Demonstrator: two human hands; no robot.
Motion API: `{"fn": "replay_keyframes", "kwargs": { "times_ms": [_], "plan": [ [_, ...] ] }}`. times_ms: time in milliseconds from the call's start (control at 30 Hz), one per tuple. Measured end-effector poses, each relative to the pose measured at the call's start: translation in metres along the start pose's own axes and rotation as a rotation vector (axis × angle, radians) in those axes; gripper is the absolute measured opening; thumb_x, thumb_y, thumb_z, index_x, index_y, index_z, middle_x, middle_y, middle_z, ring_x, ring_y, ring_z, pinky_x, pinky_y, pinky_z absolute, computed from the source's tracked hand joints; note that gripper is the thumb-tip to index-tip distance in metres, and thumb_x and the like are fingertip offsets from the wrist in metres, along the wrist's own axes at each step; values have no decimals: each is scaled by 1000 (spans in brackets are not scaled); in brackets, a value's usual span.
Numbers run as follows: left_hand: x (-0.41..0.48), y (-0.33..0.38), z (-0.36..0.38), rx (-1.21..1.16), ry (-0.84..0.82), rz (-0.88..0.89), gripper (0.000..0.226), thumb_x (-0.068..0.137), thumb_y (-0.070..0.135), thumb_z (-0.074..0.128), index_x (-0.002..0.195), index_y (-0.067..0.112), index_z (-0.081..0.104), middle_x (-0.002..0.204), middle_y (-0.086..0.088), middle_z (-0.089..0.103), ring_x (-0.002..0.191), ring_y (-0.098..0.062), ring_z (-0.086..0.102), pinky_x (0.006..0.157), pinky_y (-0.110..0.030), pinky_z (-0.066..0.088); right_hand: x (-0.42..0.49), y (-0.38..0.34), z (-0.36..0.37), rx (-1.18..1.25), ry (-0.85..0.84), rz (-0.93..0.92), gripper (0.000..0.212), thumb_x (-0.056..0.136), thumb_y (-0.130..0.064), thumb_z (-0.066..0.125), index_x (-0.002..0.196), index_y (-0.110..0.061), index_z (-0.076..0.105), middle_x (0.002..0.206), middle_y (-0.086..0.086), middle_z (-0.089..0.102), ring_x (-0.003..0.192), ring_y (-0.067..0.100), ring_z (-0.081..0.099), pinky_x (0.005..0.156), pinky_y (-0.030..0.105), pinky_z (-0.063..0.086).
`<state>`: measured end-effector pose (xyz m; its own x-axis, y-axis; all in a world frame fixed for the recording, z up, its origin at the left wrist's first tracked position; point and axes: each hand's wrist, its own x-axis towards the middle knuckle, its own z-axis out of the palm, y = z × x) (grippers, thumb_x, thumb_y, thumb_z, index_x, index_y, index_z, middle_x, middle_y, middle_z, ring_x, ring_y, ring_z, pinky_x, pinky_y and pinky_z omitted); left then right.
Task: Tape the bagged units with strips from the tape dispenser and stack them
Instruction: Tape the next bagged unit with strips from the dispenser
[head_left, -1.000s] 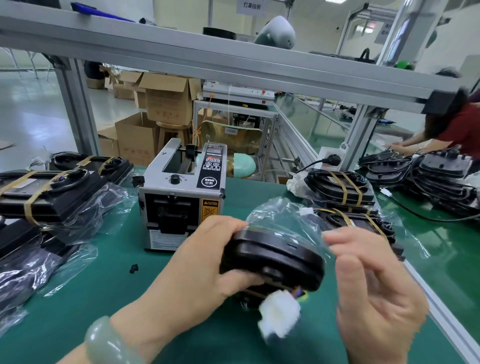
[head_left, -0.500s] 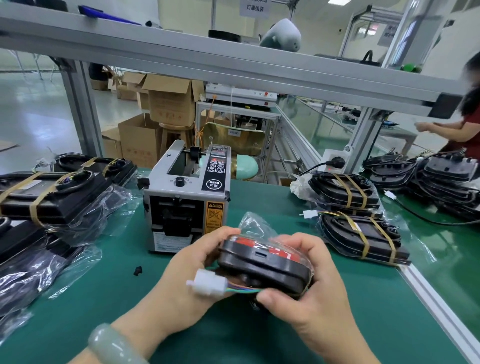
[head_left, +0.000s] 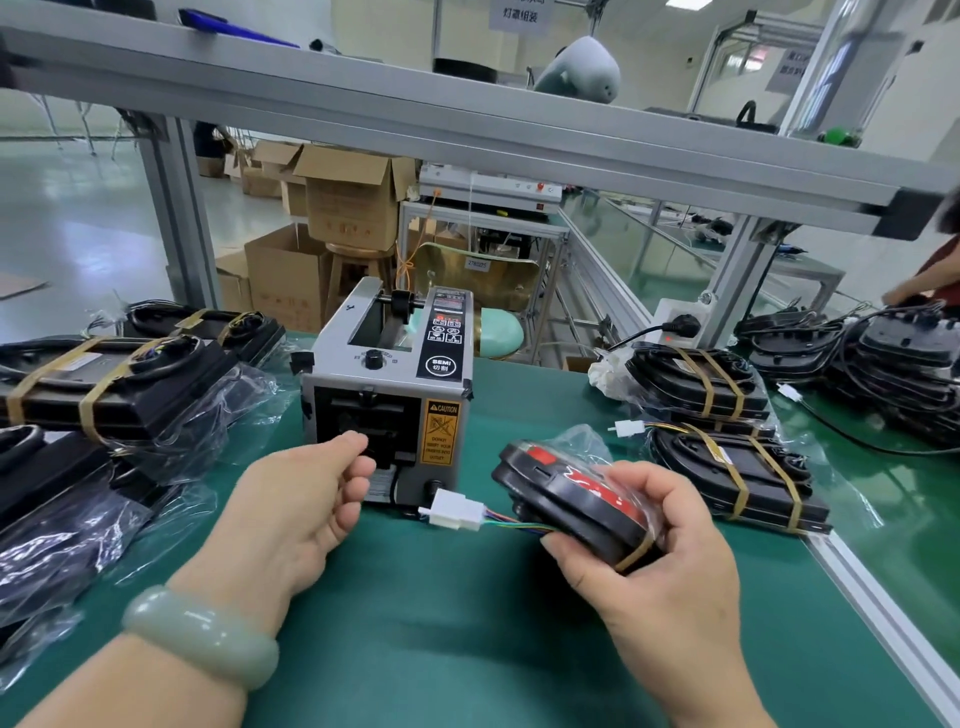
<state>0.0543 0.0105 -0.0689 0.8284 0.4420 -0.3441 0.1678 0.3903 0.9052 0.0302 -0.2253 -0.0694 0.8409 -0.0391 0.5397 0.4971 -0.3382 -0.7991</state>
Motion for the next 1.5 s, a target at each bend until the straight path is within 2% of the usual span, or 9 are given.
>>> {"fn": "replay_keyframes", "kwargs": {
  "times_ms": [400, 533, 800, 1000, 1100, 1167, 1267, 1367, 1500],
  "plan": [
    [5, 15, 12, -52, 64, -76, 15, 89, 19, 66, 78, 10, 62, 46, 3, 64, 32, 0, 52, 33, -10, 39, -1, 2, 2, -18, -45, -14, 61, 41, -35, 85, 93, -46, 57, 88, -21, 68, 77, 2, 65, 66, 2, 43],
    [7, 17, 17, -37, 140, -92, 11, 87, 21, 68, 85, 10, 64, 63, -1, 67, 32, -1, 53, 33, -10, 39, -2, 1, 4, -5, -33, -1, 61, 39, -50, 78, 95, -46, 57, 91, -22, 68, 79, 2, 65, 67, 1, 42],
    [12, 12, 27, -14, 254, -58, 13, 87, 19, 59, 94, 10, 66, 69, 3, 64, 50, -3, 53, 34, -14, 37, -4, -2, 7, -47, 10, -2, 59, 39, -52, 77, 95, -49, 56, 92, -26, 65, 81, -2, 63, 67, -1, 39],
    [-39, 15, 17, -49, -6, -19, 16, 89, 18, 61, 74, 14, 59, 48, 6, 61, 37, -1, 52, 36, -14, 42, -2, -1, 2, 6, 36, 5, 56, 43, -29, 84, 91, -45, 59, 85, -26, 67, 74, -4, 63, 64, -1, 39],
    [-68, 12, 18, 45, -139, 148, 16, 85, 23, 65, 72, 15, 67, 60, 1, 66, 50, -6, 57, 54, -24, 47, -2, 0, 2, 62, 14, 24, 54, 44, -25, 85, 92, -34, 61, 84, -22, 69, 73, -1, 65, 64, 1, 41],
    [-82, 12, 21, 154, -127, 331, 18, 72, 38, 70, 71, 20, 73, 70, 2, 70, 66, -10, 61, 70, -31, 45, -3, 0, 3, 82, 7, 29, 55, 44, -24, 86, 92, -34, 62, 86, -20, 69, 74, 0, 65, 65, 2, 42],
    [-93, 15, 28, 355, -104, 525, 21, 61, 52, 63, 69, 36, 73, 93, 22, 70, 93, 0, 63, 85, -29, 41, -3, -2, 6, 97, 4, 13, 57, 45, -22, 86, 93, -40, 60, 86, -22, 69, 75, -1, 66, 65, 3, 44],
    [-94, 12, 38, 410, -231, 516, 22, 62, 53, 71, 65, 32, 75, 107, 27, 63, 101, 17, 55, 92, -27, 37, -3, -4, 9, 138, -1, 12, 58, 46, -22, 85, 94, -42, 60, 87, -22, 69, 75, -1, 66, 66, 4, 45],
    [-89, 4, 44, 358, -351, 445, 20, 72, 41, 77, 64, 23, 76, 108, 18, 66, 105, 19, 52, 93, -24, 35, -3, -5, 9, 164, -5, 17, 55, 46, -34, 82, 95, -42, 59, 88, -21, 70, 75, 1, 67, 66, 5, 46]
  ]
}}
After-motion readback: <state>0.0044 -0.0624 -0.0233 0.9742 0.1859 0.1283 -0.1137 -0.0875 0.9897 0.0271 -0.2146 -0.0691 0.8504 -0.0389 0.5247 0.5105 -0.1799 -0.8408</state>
